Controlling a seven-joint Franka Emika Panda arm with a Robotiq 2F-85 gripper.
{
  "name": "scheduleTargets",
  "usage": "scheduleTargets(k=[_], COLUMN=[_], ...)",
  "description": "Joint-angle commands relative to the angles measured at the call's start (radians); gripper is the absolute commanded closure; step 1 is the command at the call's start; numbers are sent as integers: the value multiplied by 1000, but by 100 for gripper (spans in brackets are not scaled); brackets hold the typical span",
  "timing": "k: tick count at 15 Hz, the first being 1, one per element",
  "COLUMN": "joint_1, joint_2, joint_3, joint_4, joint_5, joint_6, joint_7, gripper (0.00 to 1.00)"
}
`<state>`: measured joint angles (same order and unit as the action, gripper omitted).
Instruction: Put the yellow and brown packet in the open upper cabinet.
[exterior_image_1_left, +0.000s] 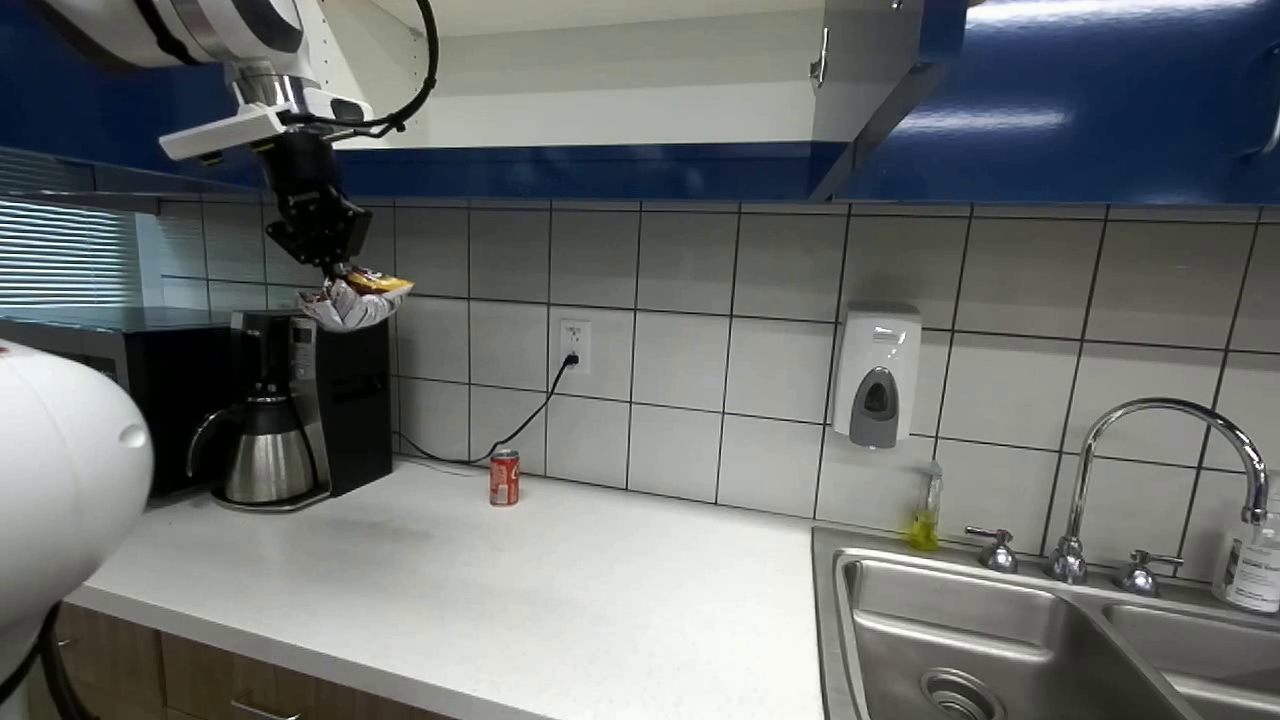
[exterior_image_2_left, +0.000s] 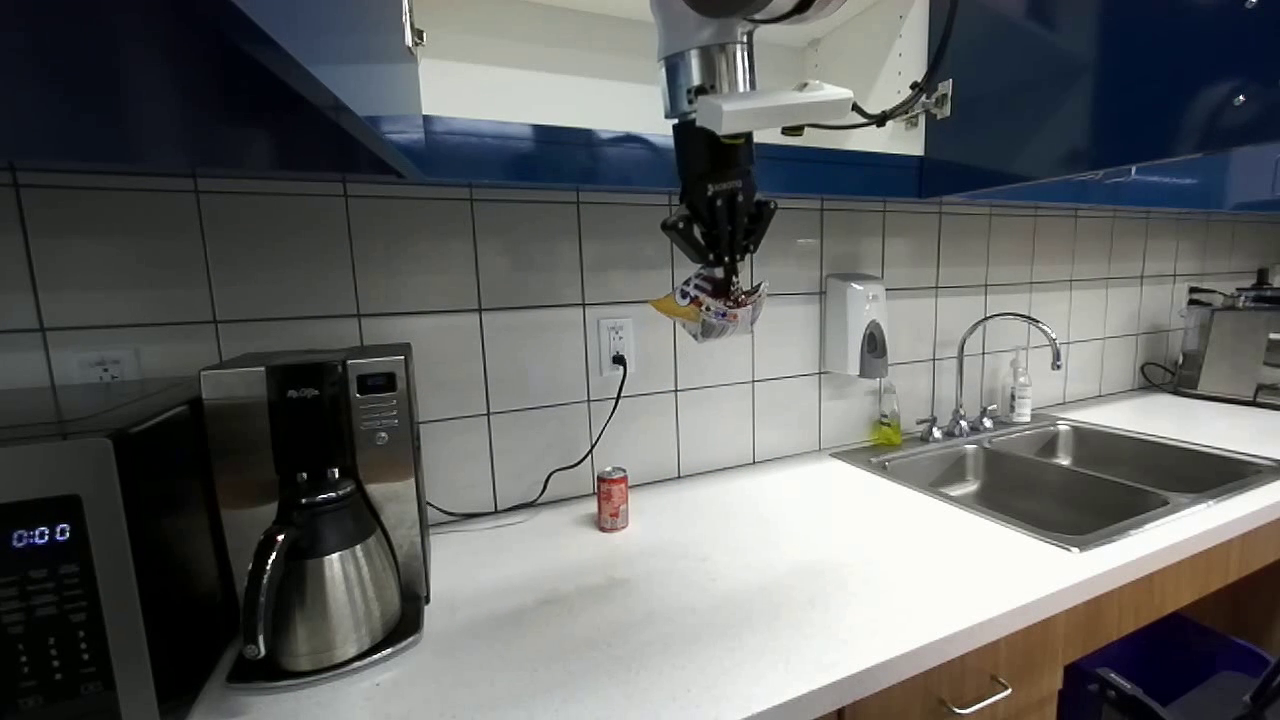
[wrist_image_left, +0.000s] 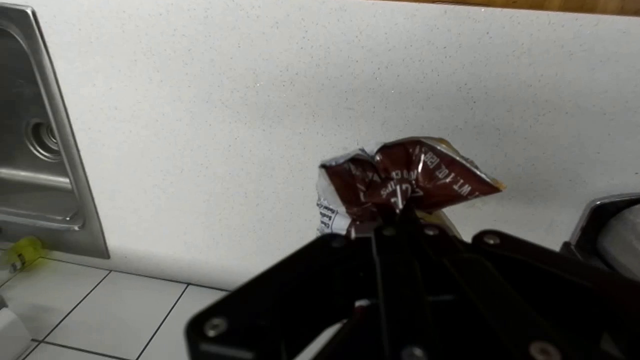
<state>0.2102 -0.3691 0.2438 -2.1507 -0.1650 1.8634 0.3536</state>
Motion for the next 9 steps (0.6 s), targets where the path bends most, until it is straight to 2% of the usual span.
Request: scheduleTargets(k=[1,9], joint_1=[-28,-30], joint_2=[-2,1], joint_3=[38,62], joint_4=[67,164], joint_5=[-37,-87], joint_6=[-66,-104], joint_7=[32,54], gripper=[100,100])
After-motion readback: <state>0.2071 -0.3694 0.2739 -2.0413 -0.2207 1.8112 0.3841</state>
